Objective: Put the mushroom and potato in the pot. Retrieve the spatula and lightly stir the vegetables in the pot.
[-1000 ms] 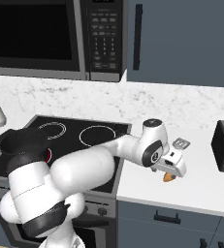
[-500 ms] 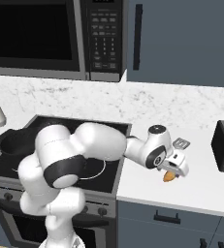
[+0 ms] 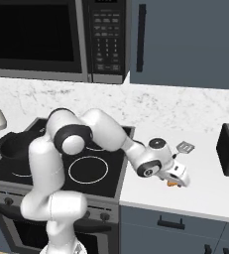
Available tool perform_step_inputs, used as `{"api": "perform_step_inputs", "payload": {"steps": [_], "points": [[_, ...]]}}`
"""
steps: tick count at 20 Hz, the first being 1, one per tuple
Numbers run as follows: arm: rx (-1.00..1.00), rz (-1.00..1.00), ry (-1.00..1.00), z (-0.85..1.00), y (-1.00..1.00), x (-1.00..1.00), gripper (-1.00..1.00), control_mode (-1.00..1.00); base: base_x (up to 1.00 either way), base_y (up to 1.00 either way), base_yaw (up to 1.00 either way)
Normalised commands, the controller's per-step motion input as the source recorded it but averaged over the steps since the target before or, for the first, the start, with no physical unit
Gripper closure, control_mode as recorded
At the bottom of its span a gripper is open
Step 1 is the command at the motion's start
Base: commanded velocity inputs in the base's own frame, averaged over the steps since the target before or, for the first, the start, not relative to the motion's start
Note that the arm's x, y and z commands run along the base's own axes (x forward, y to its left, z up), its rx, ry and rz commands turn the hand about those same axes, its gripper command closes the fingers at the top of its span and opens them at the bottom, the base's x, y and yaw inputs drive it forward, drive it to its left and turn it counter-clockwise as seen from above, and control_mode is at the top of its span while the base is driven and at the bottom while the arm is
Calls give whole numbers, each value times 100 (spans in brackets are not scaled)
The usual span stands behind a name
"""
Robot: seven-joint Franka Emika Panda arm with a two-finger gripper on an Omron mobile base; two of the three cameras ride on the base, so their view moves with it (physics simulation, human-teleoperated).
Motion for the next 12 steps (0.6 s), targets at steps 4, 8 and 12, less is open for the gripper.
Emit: {"api": "perform_step_inputs", "payload": {"steps": [4, 8, 12], "points": [[4, -2, -3, 0, -5, -1, 100, -100, 0, 0, 0], [1, -1, -4, 31, 2, -12, 100, -100, 0, 0, 0], [0, 0, -9, 93, 42, -47, 100, -100, 0, 0, 0]]}}
